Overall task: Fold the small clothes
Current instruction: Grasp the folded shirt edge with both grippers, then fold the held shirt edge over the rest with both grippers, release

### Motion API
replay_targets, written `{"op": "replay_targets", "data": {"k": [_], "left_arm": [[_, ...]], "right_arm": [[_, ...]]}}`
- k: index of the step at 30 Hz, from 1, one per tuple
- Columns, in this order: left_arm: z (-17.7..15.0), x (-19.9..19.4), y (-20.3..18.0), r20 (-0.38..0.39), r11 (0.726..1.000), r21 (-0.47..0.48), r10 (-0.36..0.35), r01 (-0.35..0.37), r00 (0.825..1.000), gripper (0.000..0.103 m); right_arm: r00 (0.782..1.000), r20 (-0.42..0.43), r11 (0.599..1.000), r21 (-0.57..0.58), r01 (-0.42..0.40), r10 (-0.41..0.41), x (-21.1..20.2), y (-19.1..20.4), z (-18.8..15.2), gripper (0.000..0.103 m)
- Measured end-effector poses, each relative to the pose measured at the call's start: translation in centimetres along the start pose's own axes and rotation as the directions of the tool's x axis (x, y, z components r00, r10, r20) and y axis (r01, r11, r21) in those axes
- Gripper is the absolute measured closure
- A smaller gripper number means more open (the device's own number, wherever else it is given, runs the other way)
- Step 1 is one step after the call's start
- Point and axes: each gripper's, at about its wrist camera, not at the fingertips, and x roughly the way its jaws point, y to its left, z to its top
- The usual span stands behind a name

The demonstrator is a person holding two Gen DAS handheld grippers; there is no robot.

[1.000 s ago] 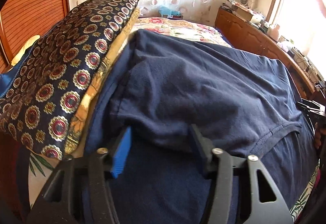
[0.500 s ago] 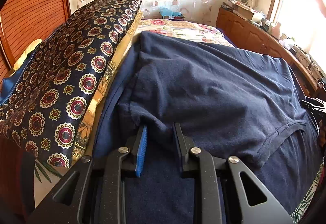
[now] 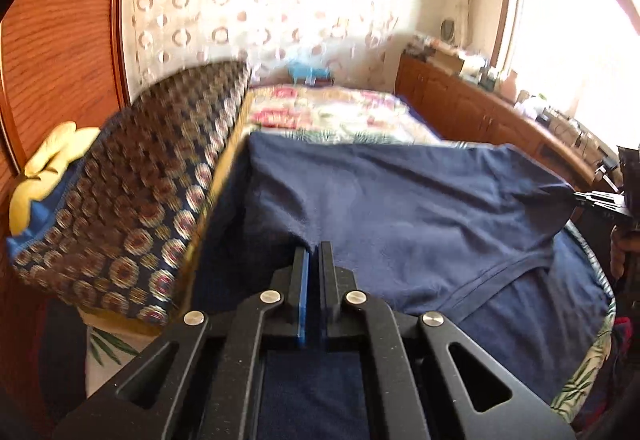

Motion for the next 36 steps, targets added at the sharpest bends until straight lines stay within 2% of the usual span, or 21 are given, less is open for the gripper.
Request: {"op": "replay_targets", "data": {"k": [5, 9, 18, 22, 25, 34, 36], "left_arm": [[0.0, -3.1, 0.5, 0.061, 1.0, 0.005, -0.019, 0.019, 0.998, 0.098], [-0.5, -5.0, 1.5, 0.094, 0.999, -0.011, -0.036, 0.037, 0.995, 0.098], [-3.2, -7.8, 3.0, 0.092, 0.998, -0.047, -0.041, 0.045, 0.995, 0.098], [-3.4, -9.4, 2.6, 0.111, 0.998, -0.036, -0.039, 0.044, 0.993, 0.098], [-3.8, -9.6, 2.2, 0.103, 0.999, -0.02, -0.029, 0.032, 0.994, 0.098], [-7.3, -6.8, 2.7, -0.032, 0.999, -0.042, 0.01, -0.012, 0.999, 0.097], [-7.5, -6.7, 2.7, -0.04, 0.999, -0.036, 0.011, -0.012, 0.999, 0.095]], "right_arm": [[0.998, 0.062, 1.0, 0.007, -0.029, 0.028, -3.7, -0.2, -0.7, 0.098], [0.995, 0.08, 0.999, 0.001, -0.053, 0.053, -6.0, -0.1, -2.1, 0.098], [0.989, 0.097, 0.994, -0.011, -0.11, 0.111, -10.2, 0.7, -5.7, 0.098], [0.99, 0.092, 0.993, -0.06, -0.106, 0.111, -11.8, 1.8, -6.7, 0.098], [0.992, 0.069, 0.993, -0.059, -0.106, 0.11, -11.3, 1.3, -7.1, 0.098], [0.997, -0.048, 0.997, -0.043, -0.064, 0.062, -7.7, 1.4, -8.8, 0.098], [0.998, -0.052, 0.998, -0.053, -0.046, 0.043, -7.2, 1.7, -8.3, 0.091]]}}
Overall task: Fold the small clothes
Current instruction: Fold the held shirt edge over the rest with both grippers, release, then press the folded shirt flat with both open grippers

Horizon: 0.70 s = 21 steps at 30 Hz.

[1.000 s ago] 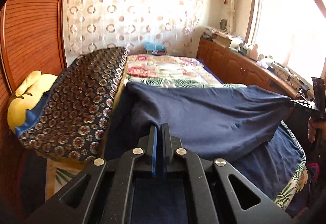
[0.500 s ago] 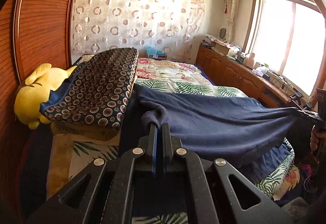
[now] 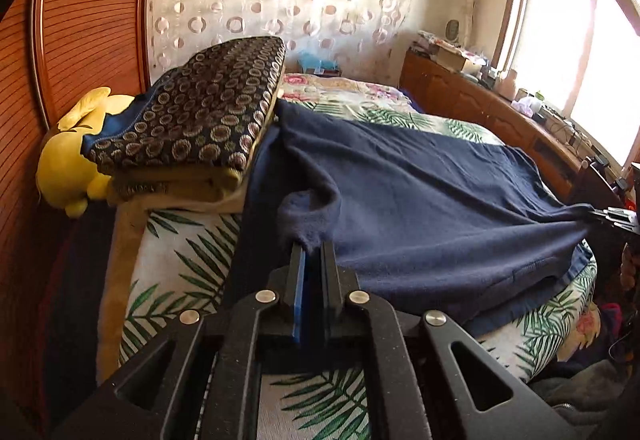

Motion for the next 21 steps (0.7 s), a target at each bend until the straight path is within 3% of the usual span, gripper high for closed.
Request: {"op": "replay_targets", "data": {"k": [2, 7, 12, 14, 17, 21], "left_arm": [[-0.1, 0.0, -0.1, 0.0, 1.0, 0.013, 0.015, -0.015, 1.0, 0.086], [-0.3, -0.5, -0.1, 0.02, 1.0, 0.016, 0.026, -0.026, 0.999, 0.066], [-0.2, -0.4, -0.1, 0.02, 0.999, 0.024, 0.043, -0.043, 0.999, 0.061], [-0.2, -0.1, -0.3, 0.017, 0.998, 0.033, 0.048, -0.049, 0.999, 0.048], [-0.3, 0.3, -0.3, 0.009, 0.999, 0.028, 0.036, -0.036, 0.999, 0.022], [-0.4, 1.0, -0.4, -0.006, 0.999, 0.024, 0.048, -0.048, 0.999, 0.022]], "right_arm": [[1.0, 0.008, 1.0, -0.005, 0.025, -0.025, -0.4, 0.5, 0.6, 0.079], [0.997, 0.037, 0.998, -0.017, 0.066, -0.065, -1.1, 1.3, 1.1, 0.074], [0.996, 0.062, 0.998, -0.016, 0.065, -0.064, -1.6, 2.5, 0.1, 0.073], [0.996, 0.073, 0.998, -0.019, 0.058, -0.057, -1.5, 2.8, 0.0, 0.062], [0.996, 0.08, 0.999, -0.019, 0.043, -0.041, -0.5, 3.0, 0.1, 0.06], [0.998, 0.06, 0.999, -0.035, 0.015, -0.013, 2.1, 4.3, 0.5, 0.06]]}}
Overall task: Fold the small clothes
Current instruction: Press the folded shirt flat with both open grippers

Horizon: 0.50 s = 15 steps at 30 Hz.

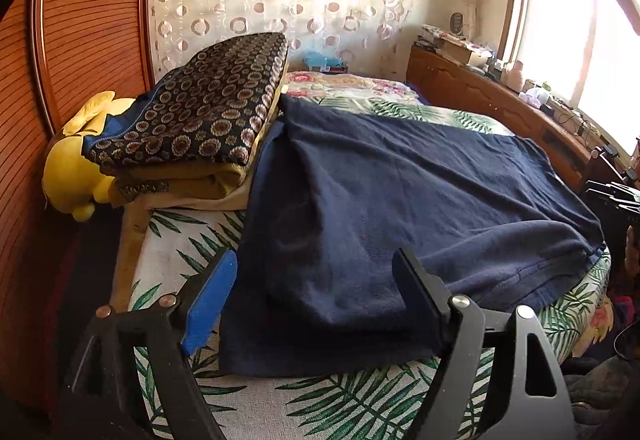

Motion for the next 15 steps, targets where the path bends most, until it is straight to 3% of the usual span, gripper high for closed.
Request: {"op": "replay_targets", "data": {"k": [15], "left_arm": [[-0.8, 1.7, 1.0, -0.046, 0.998, -0.009, 0.054, -0.055, 0.997, 0.022]], "right_arm": [[0.987, -0.087, 0.988, -0.06, -0.142, 0.137, 9.4, 6.3, 3.0, 0.06]]}}
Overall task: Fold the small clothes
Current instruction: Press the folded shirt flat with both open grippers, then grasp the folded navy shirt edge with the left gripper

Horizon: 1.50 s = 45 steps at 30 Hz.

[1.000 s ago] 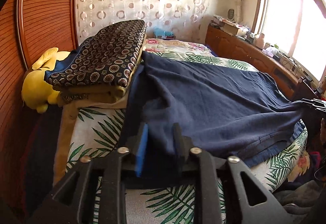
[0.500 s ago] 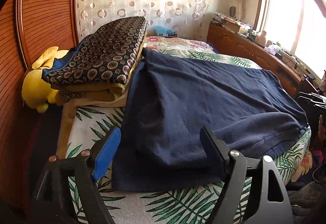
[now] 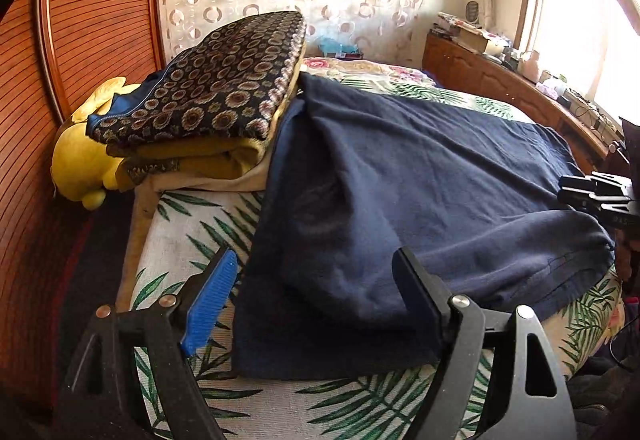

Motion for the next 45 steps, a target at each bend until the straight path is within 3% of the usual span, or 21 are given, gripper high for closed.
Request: {"op": "replay_targets", "data": {"k": [7, 16, 20, 33, 39, 43, 45], "left_arm": [[-0.5, 0.6, 1.7, -0.013, 0.999, -0.04, 0.029, -0.029, 1.0, 0.022], [-0.5, 1.5, 2.6, -0.034, 0.997, -0.071, 0.0, -0.002, 0.999, 0.022], [-0.3, 1.8, 2.3, -0.05, 0.999, -0.053, -0.013, 0.01, 0.999, 0.044], [0.3, 2.5, 1.6, -0.079, 1.0, -0.009, -0.023, 0.022, 0.997, 0.048], [0.4, 2.4, 1.2, -0.083, 0.999, 0.024, -0.041, 0.043, 0.996, 0.068], [0.7, 2.1, 0.8, -0.075, 0.996, 0.02, -0.084, 0.086, 0.994, 0.09], [1.2, 1.4, 0.3, -0.033, 0.996, 0.029, -0.082, 0.082, 0.996, 0.091]], "right_arm": [[0.999, -0.038, 0.999, -0.052, 0.001, -0.003, 2.7, 1.8, 0.5, 0.059], [1.0, -0.028, 0.998, -0.06, 0.006, -0.008, 2.6, 2.1, 0.1, 0.055], [1.0, -0.027, 0.998, -0.059, 0.0, -0.002, 2.3, 2.1, 0.0, 0.053], [1.0, -0.026, 0.998, -0.059, -0.002, 0.001, 2.2, 2.3, -0.1, 0.05], [1.0, -0.024, 0.998, -0.058, -0.003, 0.002, 2.2, 2.4, -0.2, 0.05], [1.0, -0.025, 0.998, -0.058, -0.004, 0.003, 2.2, 2.4, -0.2, 0.05], [1.0, -0.024, 0.998, -0.056, -0.006, 0.005, 2.2, 2.4, -0.2, 0.05]]}}
